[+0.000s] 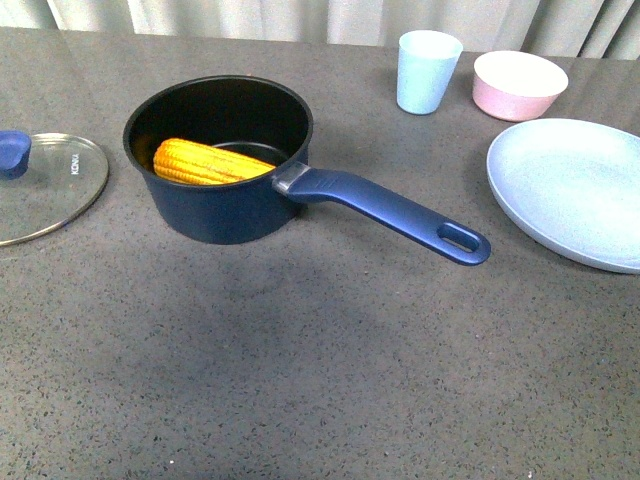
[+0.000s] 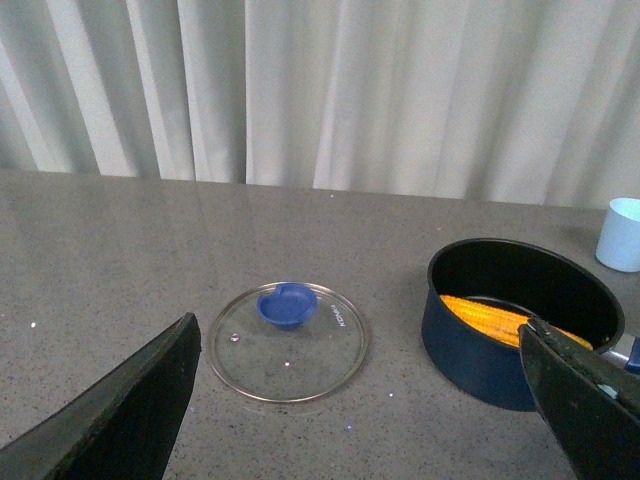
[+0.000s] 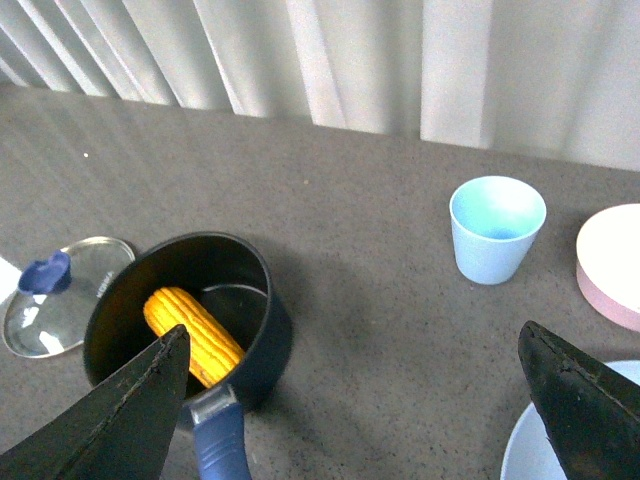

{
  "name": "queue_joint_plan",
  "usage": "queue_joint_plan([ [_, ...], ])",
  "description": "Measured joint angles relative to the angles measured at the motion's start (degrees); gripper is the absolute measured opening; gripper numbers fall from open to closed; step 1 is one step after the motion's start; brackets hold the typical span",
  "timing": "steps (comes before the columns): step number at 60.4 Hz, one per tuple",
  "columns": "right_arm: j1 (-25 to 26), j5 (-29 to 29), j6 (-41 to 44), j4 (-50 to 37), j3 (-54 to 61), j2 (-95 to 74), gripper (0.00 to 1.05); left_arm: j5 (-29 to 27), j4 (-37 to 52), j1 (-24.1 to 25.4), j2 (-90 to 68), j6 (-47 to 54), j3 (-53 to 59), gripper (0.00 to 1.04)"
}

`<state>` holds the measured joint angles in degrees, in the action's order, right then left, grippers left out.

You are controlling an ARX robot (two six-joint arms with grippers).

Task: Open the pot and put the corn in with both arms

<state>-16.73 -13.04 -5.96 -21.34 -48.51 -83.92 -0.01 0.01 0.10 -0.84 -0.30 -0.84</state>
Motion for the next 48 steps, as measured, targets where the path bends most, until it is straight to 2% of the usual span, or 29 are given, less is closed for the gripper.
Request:
queue_joint_plan([
  [6, -0.02, -0.02, -0.09, 0.0, 0.2, -0.07, 0.96, 0.0, 0.0, 0.0, 0.0, 0.0, 0.0, 0.96],
  [9, -0.9, 8.11, 1.11, -5.64, 2.32, -0.5, 0.9, -0.04, 0.0, 0.0, 0.0, 0.0, 0.0, 0.96],
  [11, -1.18, 16.81, 2.73, -12.9, 5.4, -0.33, 0.83, 0.02, 0.0, 0.0, 0.0, 0.0, 0.0, 0.96],
  [12, -1.18, 17.7, 2.86, -13.7, 5.81, -0.15, 0.82, 0.0, 0.0, 0.0, 0.0, 0.0, 0.0, 0.96],
  [15, -0.66, 26.14, 4.13, -21.73, 11.37, 1.73, 0.71, -0.02, 0.0, 0.0, 0.0, 0.0, 0.0, 0.96],
  [17, 0.13, 27.26, 4.39, -23.8, 13.68, 3.1, 0.66, -0.02, 0.0, 0.0, 0.0, 0.0, 0.0, 0.96],
  [38, 7.08, 22.29, 5.6, -27.76, 31.63, 17.14, 0.04, -0.02, 0.0, 0.0, 0.0, 0.0, 0.0, 0.96],
  [48, 9.68, 19.98, 5.79, -26.77, 37.11, 23.91, 0.02, 0.0, 0.0, 0.0, 0.0, 0.0, 0.0, 0.96],
])
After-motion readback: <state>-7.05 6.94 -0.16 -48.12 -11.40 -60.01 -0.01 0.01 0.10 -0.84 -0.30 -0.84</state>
